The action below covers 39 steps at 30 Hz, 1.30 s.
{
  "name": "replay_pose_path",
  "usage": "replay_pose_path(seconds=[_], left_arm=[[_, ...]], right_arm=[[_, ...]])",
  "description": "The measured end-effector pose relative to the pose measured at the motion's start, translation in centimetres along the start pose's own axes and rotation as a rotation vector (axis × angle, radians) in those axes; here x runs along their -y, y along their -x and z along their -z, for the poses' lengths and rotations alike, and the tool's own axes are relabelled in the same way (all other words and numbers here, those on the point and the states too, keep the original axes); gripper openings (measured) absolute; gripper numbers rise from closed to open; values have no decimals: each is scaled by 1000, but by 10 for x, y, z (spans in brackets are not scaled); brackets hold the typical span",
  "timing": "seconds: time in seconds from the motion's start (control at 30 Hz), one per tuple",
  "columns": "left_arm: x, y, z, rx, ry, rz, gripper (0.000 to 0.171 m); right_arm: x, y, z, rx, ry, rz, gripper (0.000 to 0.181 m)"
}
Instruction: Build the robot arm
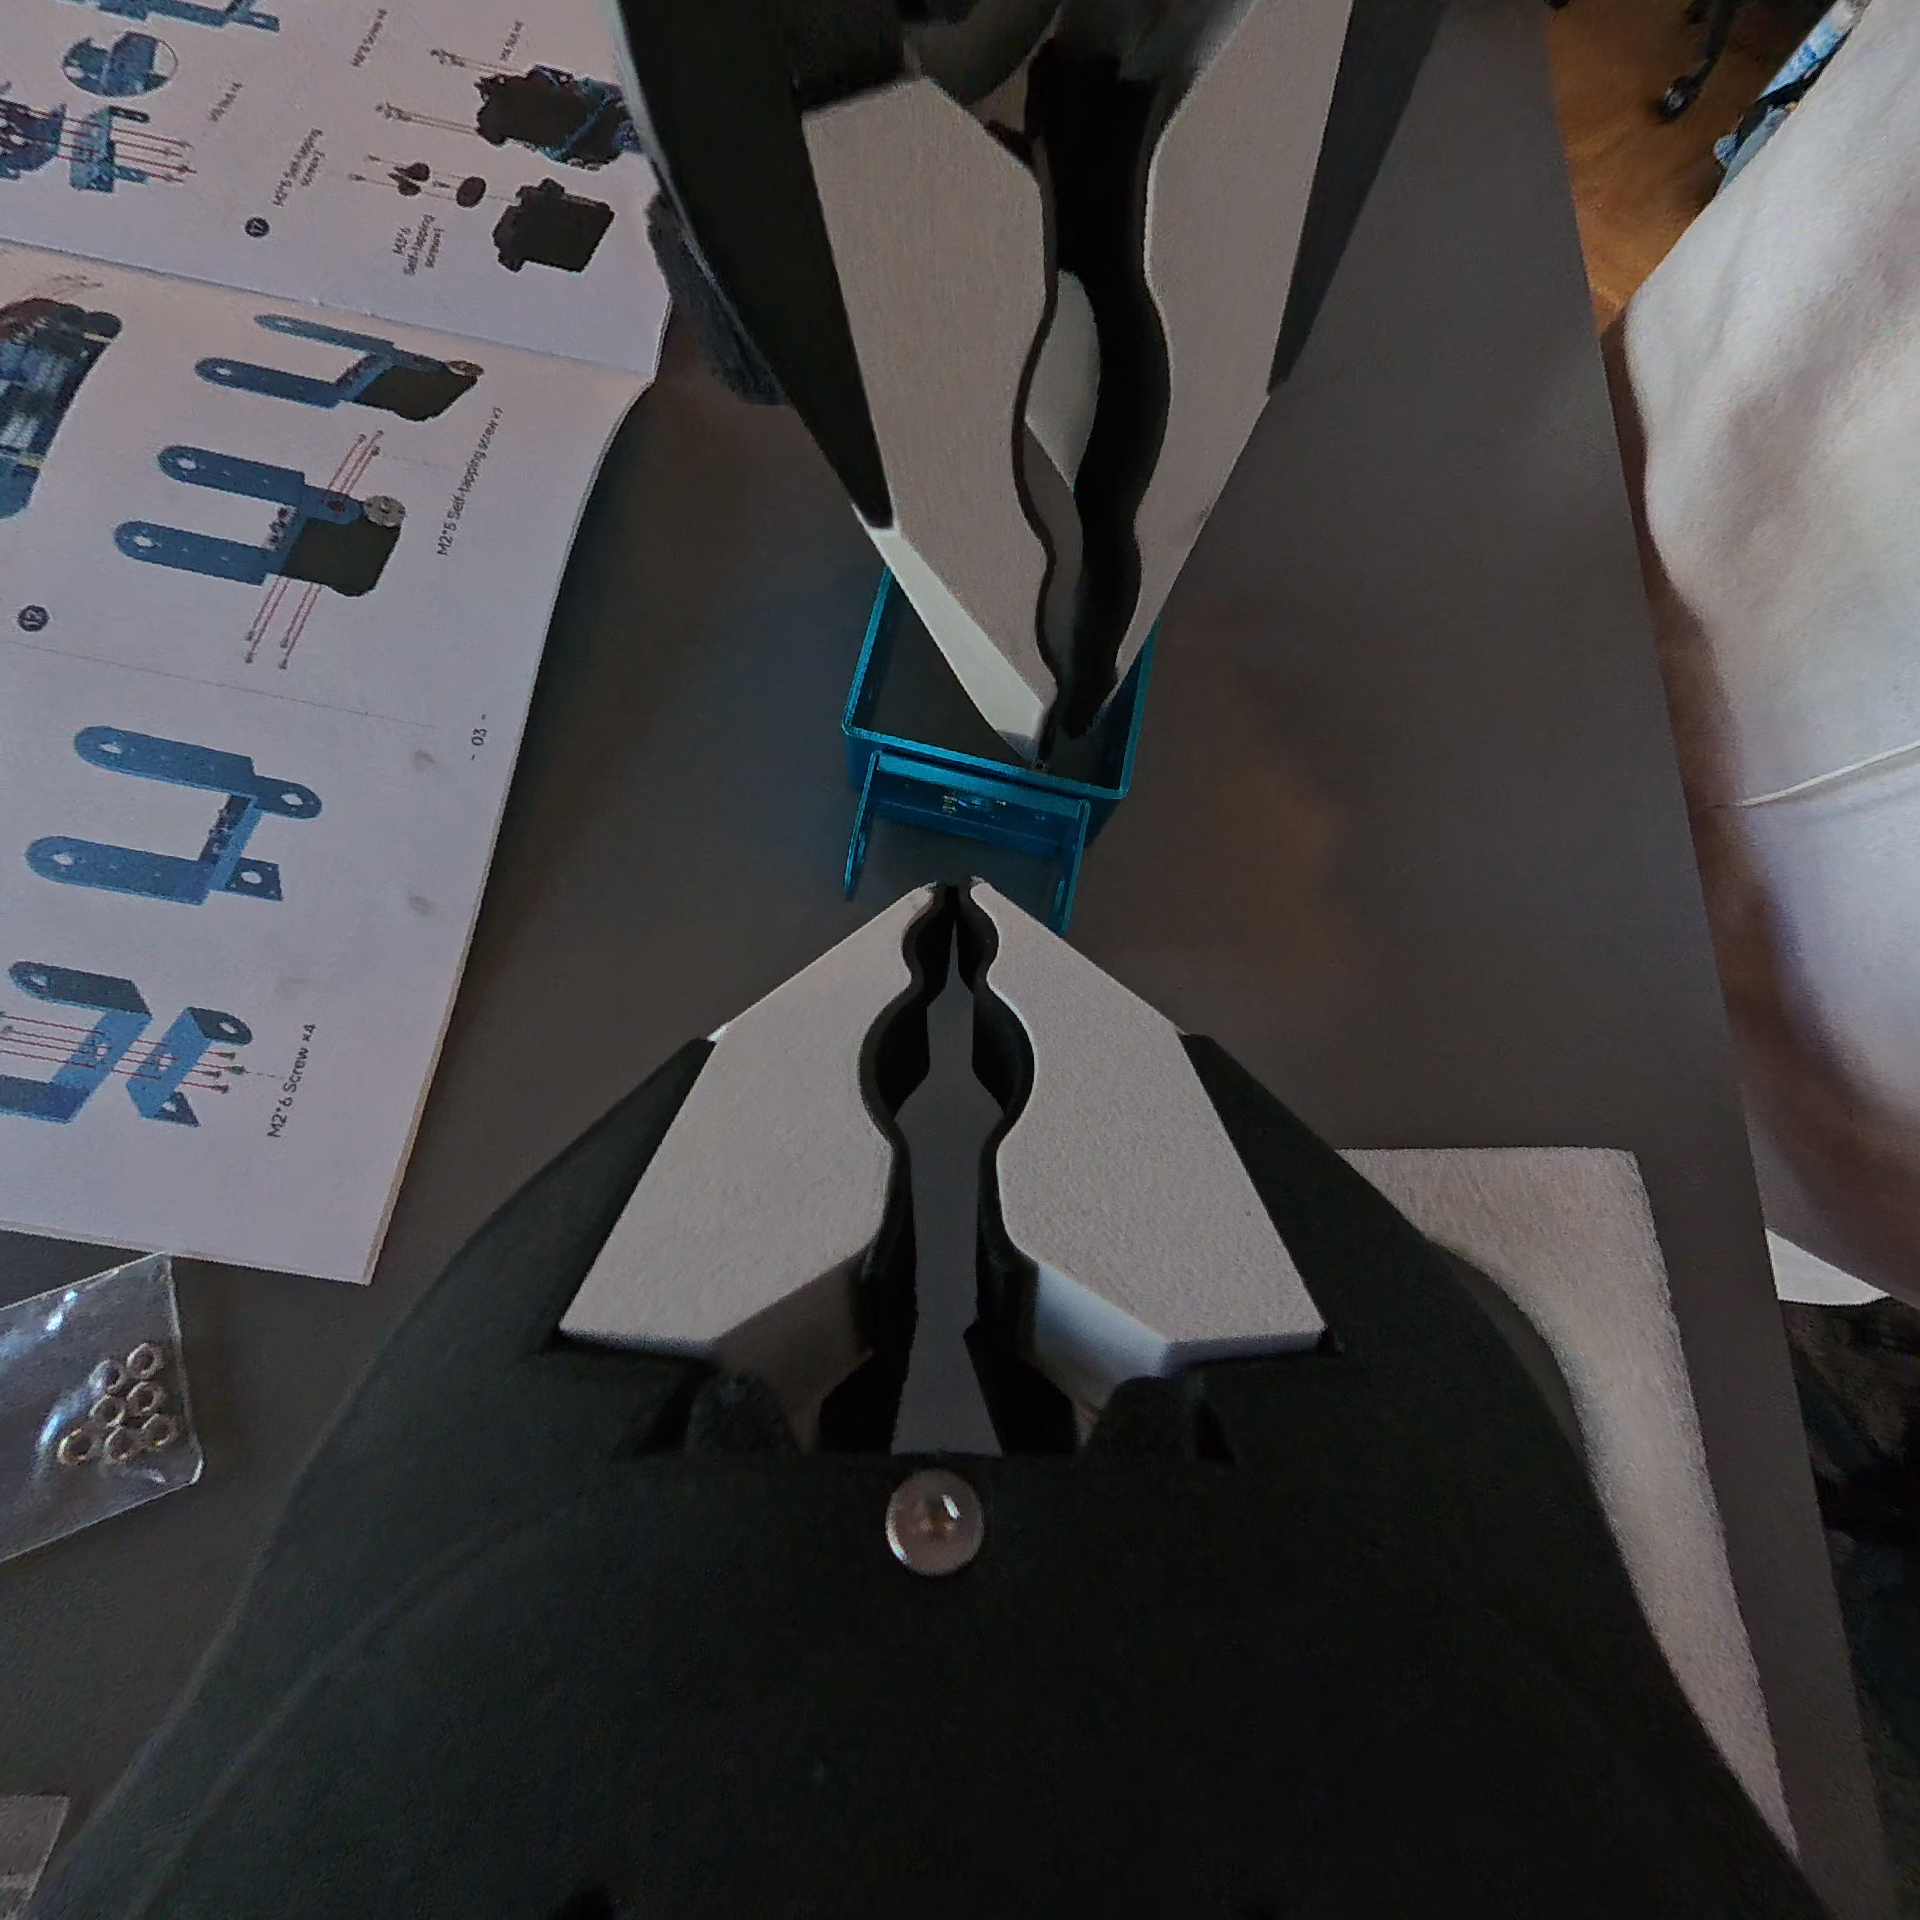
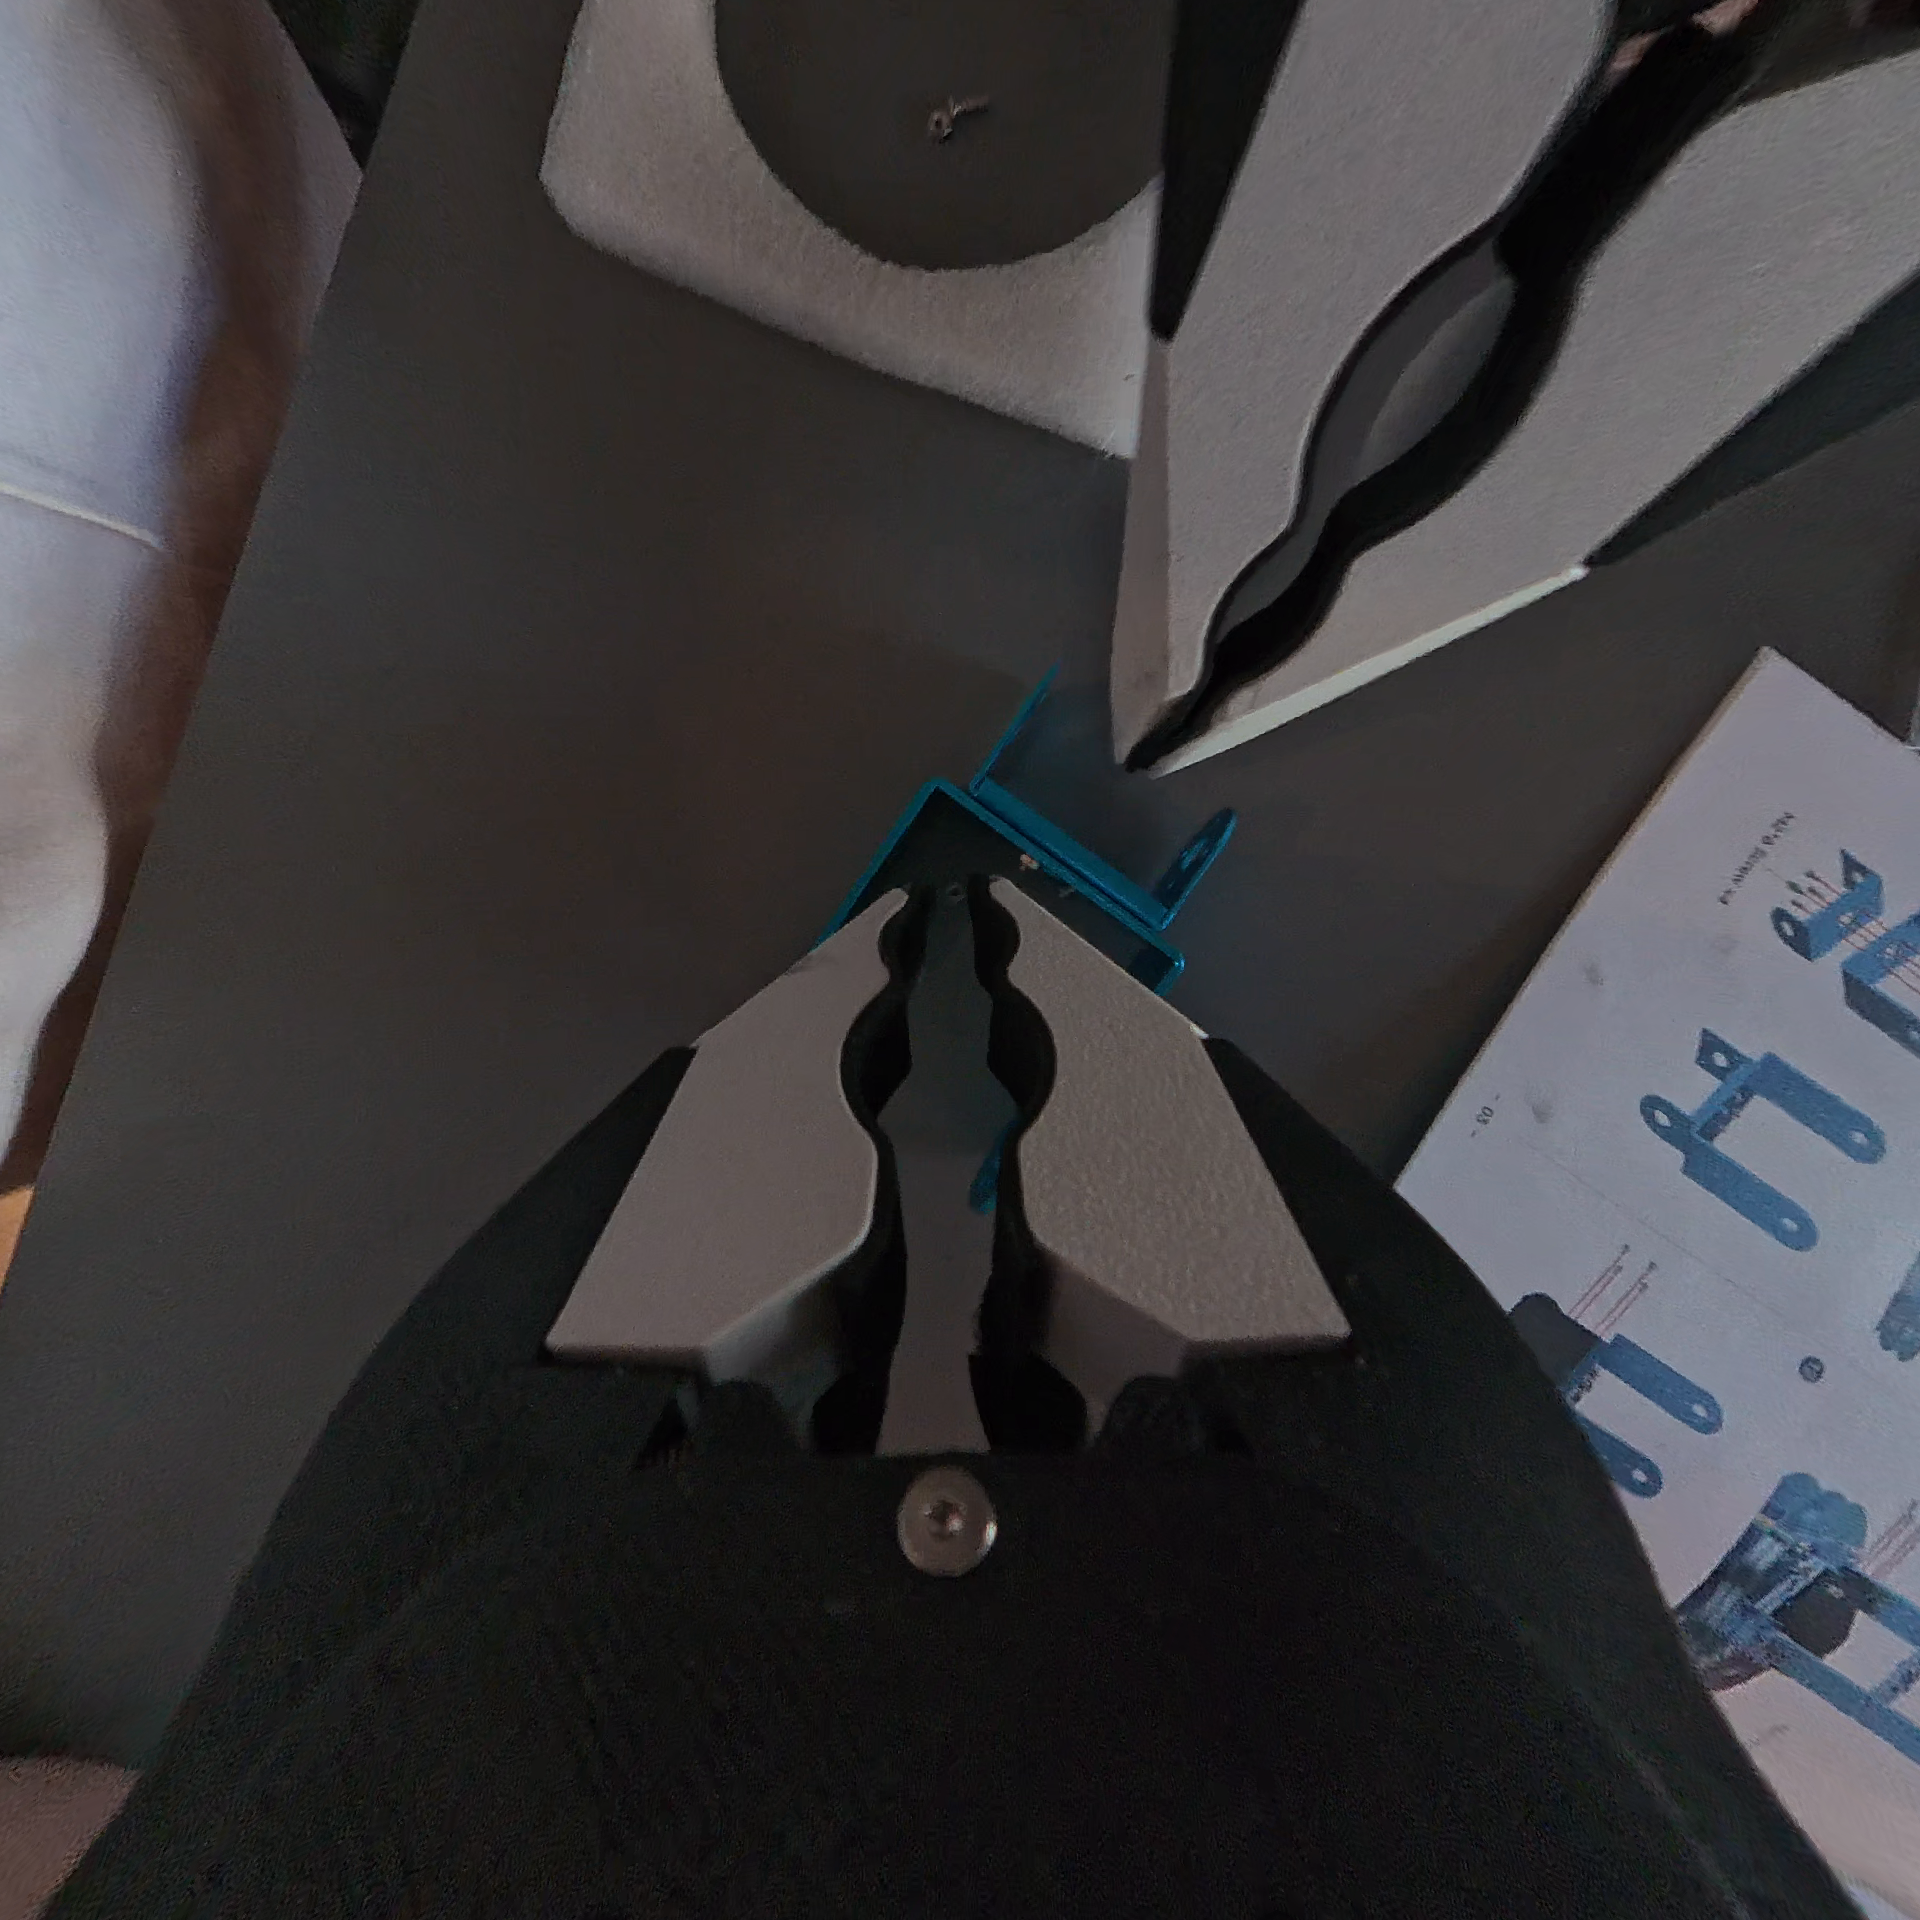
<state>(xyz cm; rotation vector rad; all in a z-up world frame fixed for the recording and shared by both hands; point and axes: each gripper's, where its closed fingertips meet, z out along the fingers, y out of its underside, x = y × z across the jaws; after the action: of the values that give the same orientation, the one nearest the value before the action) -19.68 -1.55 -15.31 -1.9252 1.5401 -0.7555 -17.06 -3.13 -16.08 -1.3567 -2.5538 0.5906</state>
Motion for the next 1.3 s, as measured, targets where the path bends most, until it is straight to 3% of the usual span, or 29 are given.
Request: replay_pose_path(seconds=[0.13, 0.6, 0.9, 1.03, 1.3], left_arm=[[2, 0, 2, 4, -9, -2, 0], [4, -1, 3, 2, -16, -5, 0], [3, -2, 2, 0, -10, -6, 0], [2, -1, 2, 2, -8, -3, 0], [1, 0, 2, 4, -5, -2, 0]], right_arm=[[-6, 3, -7, 3, 24, 118, 7], [0, -2, -9, -16, -20, 175, 6], [-29, 8, 4, 23, 78, 92, 5], [-28, 9, 15, 5, 26, 80, 5], [-34, 4, 10, -9, 73, 5, 8]])
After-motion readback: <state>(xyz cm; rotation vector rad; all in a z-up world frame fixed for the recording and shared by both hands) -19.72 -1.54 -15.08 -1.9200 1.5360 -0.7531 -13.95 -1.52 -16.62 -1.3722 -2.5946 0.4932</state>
